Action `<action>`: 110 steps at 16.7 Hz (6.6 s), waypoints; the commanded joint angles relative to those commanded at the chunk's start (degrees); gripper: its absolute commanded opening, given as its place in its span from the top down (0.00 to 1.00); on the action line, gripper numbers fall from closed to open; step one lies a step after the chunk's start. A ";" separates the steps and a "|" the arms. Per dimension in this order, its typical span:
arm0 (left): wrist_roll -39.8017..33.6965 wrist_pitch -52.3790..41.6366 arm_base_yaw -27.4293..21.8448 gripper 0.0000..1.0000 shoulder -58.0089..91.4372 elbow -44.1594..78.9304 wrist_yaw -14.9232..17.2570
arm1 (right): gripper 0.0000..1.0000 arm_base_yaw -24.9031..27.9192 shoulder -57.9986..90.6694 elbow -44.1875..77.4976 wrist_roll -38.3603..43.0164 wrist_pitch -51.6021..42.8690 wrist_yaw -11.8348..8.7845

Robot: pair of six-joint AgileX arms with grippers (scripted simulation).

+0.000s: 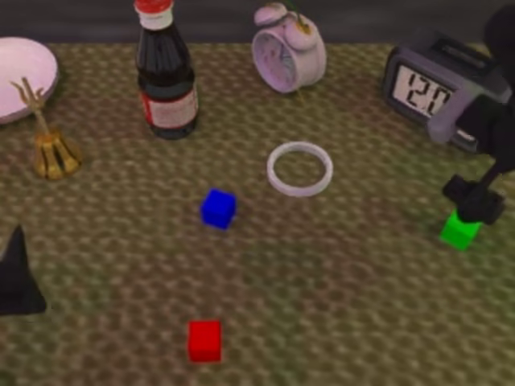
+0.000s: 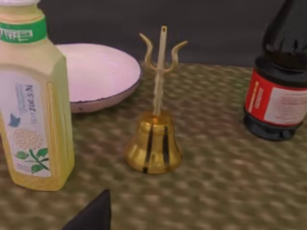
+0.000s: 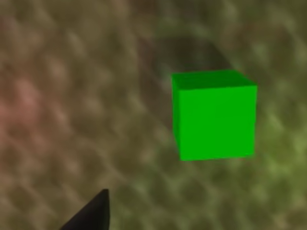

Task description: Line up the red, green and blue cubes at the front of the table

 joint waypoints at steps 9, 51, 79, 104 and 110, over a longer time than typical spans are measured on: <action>4.02 5.58 2.31 0.00 -6.50 -1.33 0.30 | 0.00 0.26 6.31 4.59 -2.12 -3.07 0.03; 4.02 5.58 2.31 0.00 -6.50 -1.33 0.30 | 1.00 0.93 8.88 1.69 -1.64 2.09 -0.42; 4.02 5.58 2.31 0.00 -6.50 -1.33 0.30 | 1.00 43.73 4.62 6.44 1.36 -6.21 -0.61; 4.02 5.58 2.31 0.00 -6.50 -1.33 0.30 | 0.17 43.81 10.10 -2.29 1.52 8.01 -0.57; 4.02 5.58 2.31 0.00 -6.50 -1.33 0.30 | 0.00 43.81 10.10 -2.29 1.52 8.01 -0.57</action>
